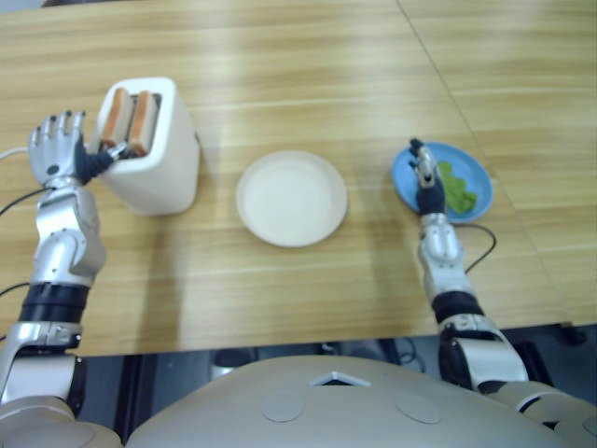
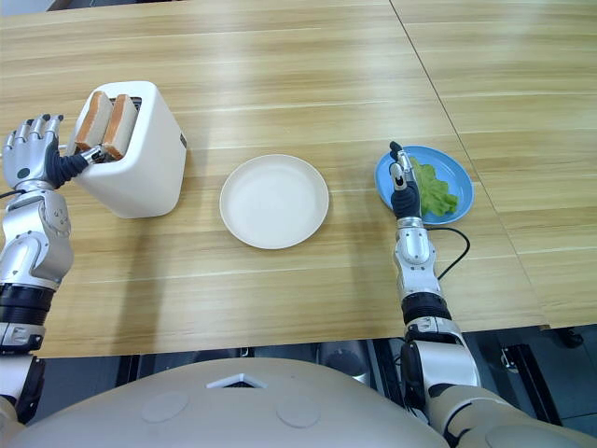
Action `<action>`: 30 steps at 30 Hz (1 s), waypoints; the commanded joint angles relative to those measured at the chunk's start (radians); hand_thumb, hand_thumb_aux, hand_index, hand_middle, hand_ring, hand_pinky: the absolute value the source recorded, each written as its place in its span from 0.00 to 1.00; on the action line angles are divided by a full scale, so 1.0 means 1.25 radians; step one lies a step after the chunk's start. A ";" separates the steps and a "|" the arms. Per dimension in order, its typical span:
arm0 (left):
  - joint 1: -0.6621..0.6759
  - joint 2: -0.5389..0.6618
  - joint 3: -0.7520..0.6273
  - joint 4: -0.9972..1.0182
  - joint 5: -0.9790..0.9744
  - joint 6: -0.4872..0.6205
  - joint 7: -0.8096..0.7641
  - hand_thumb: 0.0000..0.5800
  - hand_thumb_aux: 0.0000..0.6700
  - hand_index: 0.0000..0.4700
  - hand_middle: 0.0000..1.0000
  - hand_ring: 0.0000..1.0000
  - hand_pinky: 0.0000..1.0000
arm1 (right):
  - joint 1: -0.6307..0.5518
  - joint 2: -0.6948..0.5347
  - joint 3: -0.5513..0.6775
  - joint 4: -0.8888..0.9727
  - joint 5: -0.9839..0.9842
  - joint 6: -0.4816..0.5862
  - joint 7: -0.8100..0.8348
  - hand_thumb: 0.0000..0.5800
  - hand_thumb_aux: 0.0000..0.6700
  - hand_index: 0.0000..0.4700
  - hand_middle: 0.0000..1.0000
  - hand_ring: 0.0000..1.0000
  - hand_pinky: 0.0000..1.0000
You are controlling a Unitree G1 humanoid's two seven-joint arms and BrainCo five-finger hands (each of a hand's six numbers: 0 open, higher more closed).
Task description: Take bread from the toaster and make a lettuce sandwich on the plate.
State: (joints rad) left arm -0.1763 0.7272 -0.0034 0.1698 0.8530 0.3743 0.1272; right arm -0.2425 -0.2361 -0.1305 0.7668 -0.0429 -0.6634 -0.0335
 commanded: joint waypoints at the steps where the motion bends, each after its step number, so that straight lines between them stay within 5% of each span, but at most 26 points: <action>1: 0.003 -0.004 0.002 0.017 -0.022 0.001 -0.009 0.02 0.01 0.01 0.00 0.00 0.00 | 0.014 -0.001 -0.003 -0.015 0.001 0.013 -0.002 0.00 0.00 0.00 0.00 0.00 0.00; 2: 0.004 -0.005 0.006 0.011 -0.027 -0.004 -0.004 0.81 0.56 0.55 0.00 0.00 0.00 | 0.015 -0.001 -0.003 -0.017 0.001 0.013 -0.002 0.00 0.00 0.00 0.00 0.00 0.00; 3: 0.005 -0.005 0.008 0.008 -0.031 -0.008 0.000 1.00 1.00 0.98 0.00 0.00 0.00 | 0.015 -0.001 -0.002 -0.018 0.001 0.014 -0.001 0.00 0.00 0.00 0.00 0.00 0.00; 20: 0.052 -0.017 0.075 -0.251 0.004 -0.121 0.216 1.00 1.00 0.98 0.03 0.03 0.03 | 0.022 0.004 0.002 -0.019 -0.004 0.022 -0.004 0.00 0.00 0.00 0.00 0.00 0.00; 21: 0.057 -0.023 0.094 -0.274 -0.001 -0.128 0.234 1.00 1.00 0.98 0.58 0.58 0.58 | 0.022 0.004 0.002 -0.019 -0.004 0.023 -0.004 0.00 0.00 0.00 0.00 0.00 0.00; 22: 0.062 -0.029 0.116 -0.298 -0.008 -0.136 0.250 1.00 1.00 0.98 1.00 1.00 1.00 | 0.022 0.004 0.003 -0.019 -0.004 0.023 -0.004 0.00 0.00 0.00 0.00 0.00 0.00; 30: 0.039 -0.113 0.214 -0.418 -0.228 -0.278 0.219 1.00 1.00 0.98 1.00 1.00 1.00 | 0.021 0.008 0.006 -0.020 -0.007 0.026 -0.007 0.00 0.00 0.00 0.00 0.00 0.00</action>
State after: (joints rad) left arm -0.1147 0.6091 0.2662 -0.3351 0.6531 0.0728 0.4392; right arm -0.2185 -0.2325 -0.1272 0.7393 -0.0464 -0.6463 -0.0409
